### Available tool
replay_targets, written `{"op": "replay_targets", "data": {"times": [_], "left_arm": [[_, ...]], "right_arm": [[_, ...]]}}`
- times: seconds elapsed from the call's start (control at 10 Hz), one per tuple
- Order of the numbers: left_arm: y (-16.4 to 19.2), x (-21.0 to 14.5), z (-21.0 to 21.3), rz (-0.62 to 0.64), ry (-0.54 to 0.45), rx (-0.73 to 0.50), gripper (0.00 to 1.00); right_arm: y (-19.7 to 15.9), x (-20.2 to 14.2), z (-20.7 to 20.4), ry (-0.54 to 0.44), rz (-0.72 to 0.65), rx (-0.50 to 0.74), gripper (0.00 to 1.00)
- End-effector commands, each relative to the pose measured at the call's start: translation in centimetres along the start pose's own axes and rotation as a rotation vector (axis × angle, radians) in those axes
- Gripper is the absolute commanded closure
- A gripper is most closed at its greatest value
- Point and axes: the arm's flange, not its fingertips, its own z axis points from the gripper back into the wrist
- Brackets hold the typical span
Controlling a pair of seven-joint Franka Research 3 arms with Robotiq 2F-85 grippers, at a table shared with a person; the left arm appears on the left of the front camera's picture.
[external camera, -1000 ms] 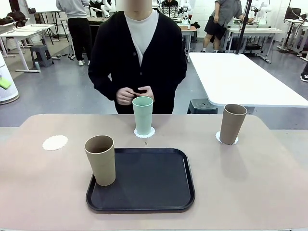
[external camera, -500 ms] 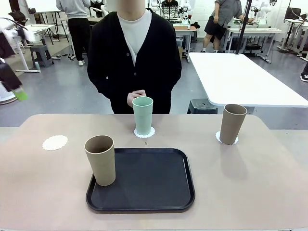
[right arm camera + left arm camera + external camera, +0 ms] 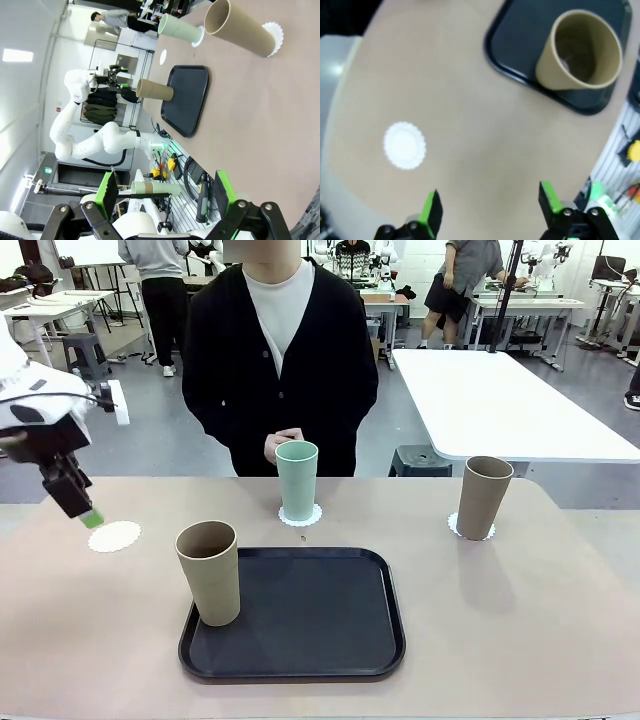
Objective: Place coasters on the table and set cups on them.
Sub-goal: Take one Reusable plastic cup from the Flat Tray and place it on a coaster set by the human.
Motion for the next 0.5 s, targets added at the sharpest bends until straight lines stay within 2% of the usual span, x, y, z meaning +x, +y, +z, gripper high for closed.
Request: {"op": "replay_targets", "data": {"times": [0.0, 0.1, 0.4], "left_arm": [[1.5, -1.1, -0.1, -0.012, -0.034, -0.057, 0.00], [0.0, 0.0, 0.0, 0.000, 0.000, 0.000, 0.00], [0.0, 0.0, 0.0, 0.000, 0.000, 0.000, 0.00]], "right_arm": [[0.1, -0.2, 0.1, 0.010, -0.001, -0.007, 0.00], [0.1, -0.2, 0.1, 0.010, -0.001, -0.007, 0.00], [0.1, -0.2, 0.1, 0.010, -0.001, -0.007, 0.00]]}}
